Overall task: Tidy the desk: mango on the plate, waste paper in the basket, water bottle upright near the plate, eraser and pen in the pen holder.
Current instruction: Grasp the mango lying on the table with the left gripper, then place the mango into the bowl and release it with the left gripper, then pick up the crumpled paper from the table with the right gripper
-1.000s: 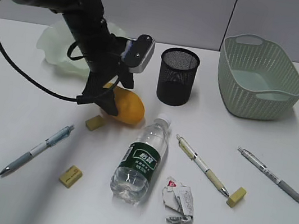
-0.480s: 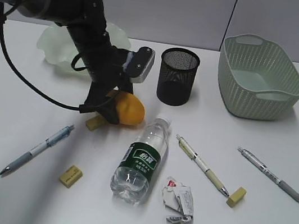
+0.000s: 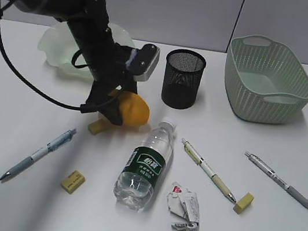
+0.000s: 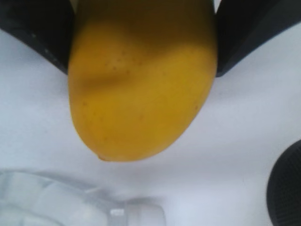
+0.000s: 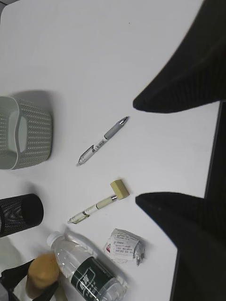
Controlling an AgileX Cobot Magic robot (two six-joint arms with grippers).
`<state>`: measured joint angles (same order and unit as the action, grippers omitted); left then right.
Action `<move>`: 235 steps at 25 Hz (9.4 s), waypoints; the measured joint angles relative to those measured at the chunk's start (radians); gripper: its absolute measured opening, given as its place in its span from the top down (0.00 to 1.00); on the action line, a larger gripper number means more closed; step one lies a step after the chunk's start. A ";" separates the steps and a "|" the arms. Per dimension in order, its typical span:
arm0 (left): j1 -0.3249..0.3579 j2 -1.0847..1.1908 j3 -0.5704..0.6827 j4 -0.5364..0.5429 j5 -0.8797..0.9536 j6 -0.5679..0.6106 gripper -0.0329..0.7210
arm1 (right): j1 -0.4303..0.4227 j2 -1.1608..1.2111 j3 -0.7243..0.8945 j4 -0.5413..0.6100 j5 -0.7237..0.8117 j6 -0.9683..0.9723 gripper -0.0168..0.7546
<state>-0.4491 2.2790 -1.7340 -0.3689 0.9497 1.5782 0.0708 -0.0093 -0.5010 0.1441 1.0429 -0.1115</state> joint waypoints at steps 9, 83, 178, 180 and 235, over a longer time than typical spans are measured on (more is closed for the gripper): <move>0.000 -0.122 0.000 0.006 0.065 -0.089 0.14 | 0.000 0.000 0.000 -0.001 0.000 0.000 0.41; 0.268 -0.069 -0.003 -0.096 -0.578 -1.302 0.14 | 0.000 0.000 0.000 0.000 0.000 0.001 0.41; 0.394 -1.964 1.006 0.383 0.234 -1.616 0.17 | 0.000 0.000 0.000 0.001 0.000 0.001 0.41; 0.394 -2.033 1.027 0.376 0.234 -1.616 0.17 | 0.000 0.000 0.000 0.001 0.000 0.001 0.41; 0.435 -2.287 1.210 0.378 0.118 -1.612 0.52 | 0.000 0.327 -0.150 0.070 0.123 0.017 0.41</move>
<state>-0.0143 -0.0080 -0.5236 0.0095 1.0678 -0.0340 0.0708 0.3182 -0.6514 0.2144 1.1662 -0.0950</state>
